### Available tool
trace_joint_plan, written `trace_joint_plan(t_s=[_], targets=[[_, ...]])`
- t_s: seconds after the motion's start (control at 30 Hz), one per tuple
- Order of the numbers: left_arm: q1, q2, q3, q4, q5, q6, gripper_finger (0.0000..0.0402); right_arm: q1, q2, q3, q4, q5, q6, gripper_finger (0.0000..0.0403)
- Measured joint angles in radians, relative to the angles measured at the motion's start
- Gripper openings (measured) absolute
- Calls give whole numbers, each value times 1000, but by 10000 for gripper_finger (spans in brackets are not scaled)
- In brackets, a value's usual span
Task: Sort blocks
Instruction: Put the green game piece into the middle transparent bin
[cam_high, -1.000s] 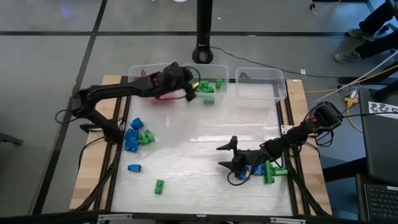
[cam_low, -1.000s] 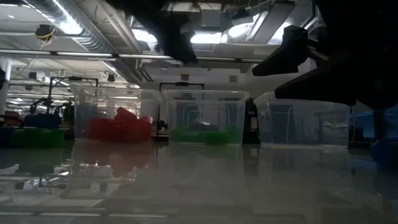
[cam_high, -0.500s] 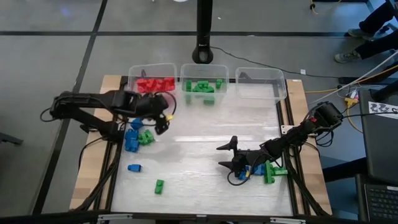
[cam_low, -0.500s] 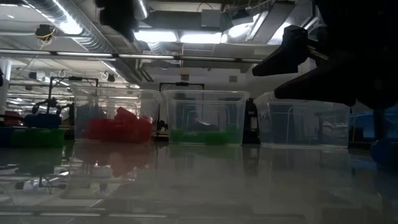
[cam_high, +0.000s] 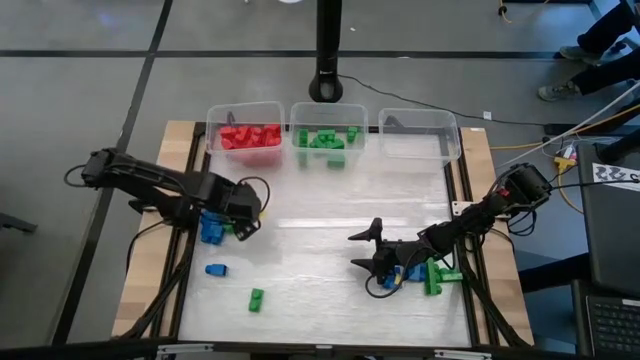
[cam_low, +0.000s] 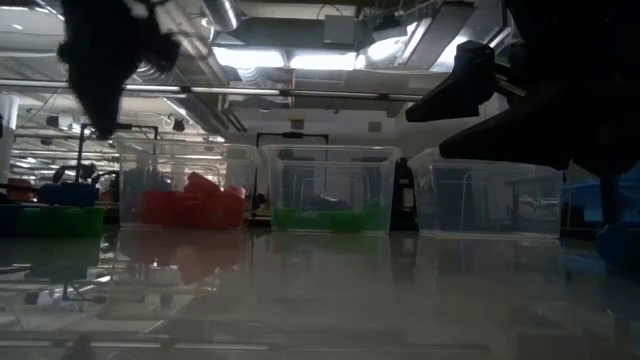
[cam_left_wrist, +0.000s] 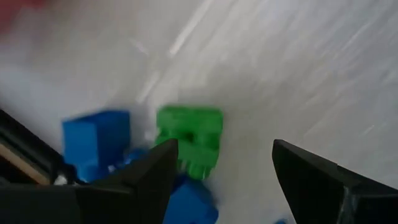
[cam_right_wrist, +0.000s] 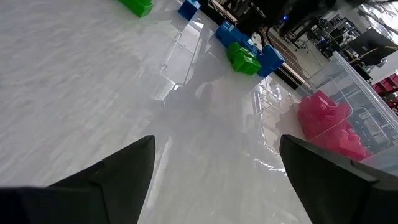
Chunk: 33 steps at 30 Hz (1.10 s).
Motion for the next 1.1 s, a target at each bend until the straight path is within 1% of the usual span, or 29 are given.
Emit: trace_joint_plan(t_s=[0.13, 0.33, 0.5, 0.7, 0.93, 1.1], targets=[[0, 0, -86, 39, 81, 8, 250, 0, 0, 0, 0, 0, 0, 344], [1, 0, -163, 144, 97, 83, 250, 0, 1, 0, 0, 0, 0, 344], [0, 0, -215, 203, 146, 171, 250, 0, 1, 0, 0, 0, 0, 344], [-2, 0, -257, 201, 143, 253, 250, 0, 1, 0, -3, 0, 0, 344], [-2, -3, -312, 293, 130, 329, 250, 0, 1, 0, -6, 0, 0, 344], [-1, -2, -316, 300, 107, 376, 250, 0, 1, 0, -7, 0, 0, 344]])
